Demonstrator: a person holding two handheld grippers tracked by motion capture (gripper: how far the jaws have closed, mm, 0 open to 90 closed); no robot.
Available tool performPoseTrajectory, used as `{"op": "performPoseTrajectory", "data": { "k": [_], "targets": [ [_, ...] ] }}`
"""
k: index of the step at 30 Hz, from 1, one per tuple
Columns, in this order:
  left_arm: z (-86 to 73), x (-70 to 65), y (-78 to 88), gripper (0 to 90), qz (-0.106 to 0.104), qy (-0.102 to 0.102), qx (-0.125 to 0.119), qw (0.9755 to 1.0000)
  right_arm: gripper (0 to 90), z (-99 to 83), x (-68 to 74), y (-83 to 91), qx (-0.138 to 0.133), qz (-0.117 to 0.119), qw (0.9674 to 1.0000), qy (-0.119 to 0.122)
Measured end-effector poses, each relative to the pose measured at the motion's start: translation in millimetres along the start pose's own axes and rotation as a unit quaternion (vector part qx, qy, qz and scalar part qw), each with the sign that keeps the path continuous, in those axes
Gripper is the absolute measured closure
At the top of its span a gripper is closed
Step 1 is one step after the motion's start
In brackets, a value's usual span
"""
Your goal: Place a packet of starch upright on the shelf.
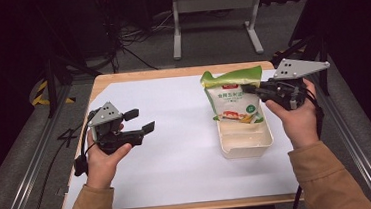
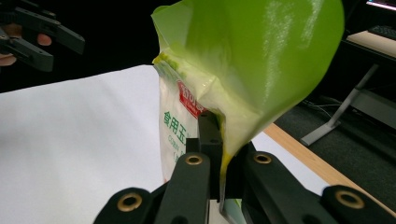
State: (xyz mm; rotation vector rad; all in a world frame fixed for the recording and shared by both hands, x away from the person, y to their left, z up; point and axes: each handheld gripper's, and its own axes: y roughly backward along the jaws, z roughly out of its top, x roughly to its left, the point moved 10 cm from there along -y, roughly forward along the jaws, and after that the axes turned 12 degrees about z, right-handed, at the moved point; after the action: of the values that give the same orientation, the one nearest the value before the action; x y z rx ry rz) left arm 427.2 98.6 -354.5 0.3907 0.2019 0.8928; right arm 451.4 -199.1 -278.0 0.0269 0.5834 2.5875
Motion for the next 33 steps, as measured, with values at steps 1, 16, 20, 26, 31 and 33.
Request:
{"op": "performPoseTrajectory", "data": {
  "k": [1, 16, 20, 26, 31, 33],
  "targets": [
    [-0.5, 0.2, 0.1, 29.8, 0.000, 0.002, 0.001, 1.0000, 89.3, -0.7, -2.6, -0.3, 0.000, -0.001, 1.0000, 0.000],
    [-5.8, 7.6, 1.6, 29.6, 0.004, 0.010, 0.005, 0.9999, 89.2, -12.2, -25.9, -6.8, -0.004, 0.001, 0.9999, 0.013],
    [-8.0, 10.5, 4.2, 29.5, 0.009, 0.012, 0.004, 0.9999, 89.2, -17.8, -32.2, -8.8, -0.007, 0.007, 0.9999, 0.009],
    [-11.9, 12.4, 10.3, 27.5, 0.008, 0.022, 0.005, 0.9997, 89.2, -22.8, -37.6, -13.5, -0.017, 0.016, 0.9997, 0.010],
    [-14.7, 16.6, 14.1, 27.6, 0.013, 0.021, 0.004, 0.9997, 89.2, -26.6, -40.5, -19.1, -0.017, 0.023, 0.9995, 0.012],
    [-15.6, 17.5, 15.2, 27.7, 0.015, 0.025, 0.005, 0.9996, 89.2, -28.7, -42.3, -21.1, -0.015, 0.024, 0.9995, 0.014]
  ]
}}
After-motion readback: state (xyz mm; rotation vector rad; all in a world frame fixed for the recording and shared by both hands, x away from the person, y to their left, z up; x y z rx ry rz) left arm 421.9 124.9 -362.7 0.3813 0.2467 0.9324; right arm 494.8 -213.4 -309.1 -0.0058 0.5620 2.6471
